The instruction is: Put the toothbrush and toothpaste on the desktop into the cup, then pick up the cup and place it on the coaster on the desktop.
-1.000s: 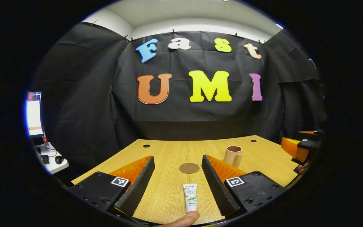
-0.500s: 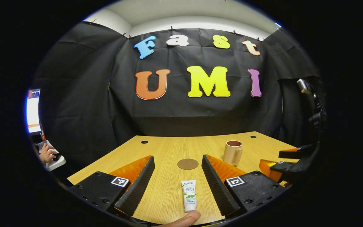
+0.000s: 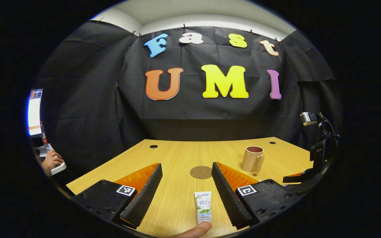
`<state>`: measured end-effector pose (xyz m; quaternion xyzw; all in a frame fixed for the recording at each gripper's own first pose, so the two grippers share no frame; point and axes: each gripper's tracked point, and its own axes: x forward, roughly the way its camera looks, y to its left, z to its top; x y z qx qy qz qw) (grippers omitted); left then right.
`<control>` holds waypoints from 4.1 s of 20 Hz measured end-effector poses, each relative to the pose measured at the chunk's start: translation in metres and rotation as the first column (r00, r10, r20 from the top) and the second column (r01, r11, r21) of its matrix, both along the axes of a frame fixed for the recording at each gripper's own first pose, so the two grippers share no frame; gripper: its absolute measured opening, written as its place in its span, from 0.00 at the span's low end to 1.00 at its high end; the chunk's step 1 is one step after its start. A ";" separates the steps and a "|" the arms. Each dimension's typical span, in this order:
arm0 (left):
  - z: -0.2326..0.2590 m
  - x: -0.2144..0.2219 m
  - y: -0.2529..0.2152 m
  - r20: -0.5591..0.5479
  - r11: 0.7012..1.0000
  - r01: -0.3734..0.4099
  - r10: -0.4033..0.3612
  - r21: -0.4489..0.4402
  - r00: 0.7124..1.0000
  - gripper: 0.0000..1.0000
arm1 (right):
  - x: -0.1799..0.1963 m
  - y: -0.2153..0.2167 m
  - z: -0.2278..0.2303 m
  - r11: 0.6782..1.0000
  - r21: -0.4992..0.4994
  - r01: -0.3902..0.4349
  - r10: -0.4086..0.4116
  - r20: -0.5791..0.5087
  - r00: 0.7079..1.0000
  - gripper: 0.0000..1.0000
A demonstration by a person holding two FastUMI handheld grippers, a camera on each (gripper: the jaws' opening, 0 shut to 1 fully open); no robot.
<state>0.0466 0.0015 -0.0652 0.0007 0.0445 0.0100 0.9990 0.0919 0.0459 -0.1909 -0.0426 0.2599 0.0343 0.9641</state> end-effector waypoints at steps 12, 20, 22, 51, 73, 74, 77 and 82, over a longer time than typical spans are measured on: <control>-0.006 -0.003 0.010 -0.006 1.000 -0.004 0.005 0.023 1.000 0.96 | 0.001 0.005 -0.022 0.999 0.014 0.041 -0.039 -0.144 0.989 0.41; -0.021 0.003 0.014 -0.052 1.000 -0.001 0.002 0.024 0.999 0.96 | 0.003 0.006 -0.032 0.999 0.038 0.037 -0.030 -0.171 0.985 0.06; -0.027 0.005 0.011 -0.069 1.000 0.006 -0.004 0.021 0.998 0.96 | 0.005 0.004 -0.029 0.998 0.056 0.030 -0.021 -0.155 0.988 0.06; -0.153 -0.014 -0.035 -0.614 0.996 0.089 -0.074 -0.006 0.786 0.78 | -0.047 -0.015 0.070 0.969 0.170 -0.177 0.148 0.171 0.974 0.00; -0.097 0.002 -0.039 -0.402 0.983 0.133 -0.173 -0.125 0.899 0.37 | -0.007 -0.020 0.120 0.958 0.203 -0.203 0.145 0.268 0.953 0.00; -0.088 0.008 -0.038 -0.369 0.984 0.128 -0.165 -0.122 0.914 0.37 | 0.001 -0.017 0.124 0.957 0.201 -0.210 0.150 0.277 0.949 0.00; -0.061 0.027 -0.042 -0.302 0.987 0.114 -0.145 -0.117 0.942 0.37 | 0.029 -0.012 0.132 0.963 0.182 -0.201 0.144 0.282 0.948 0.00; -0.029 0.067 -0.049 -0.204 0.987 0.119 -0.140 -0.111 0.969 0.37 | 0.088 0.005 0.174 0.952 0.200 -0.231 0.149 0.357 0.922 0.00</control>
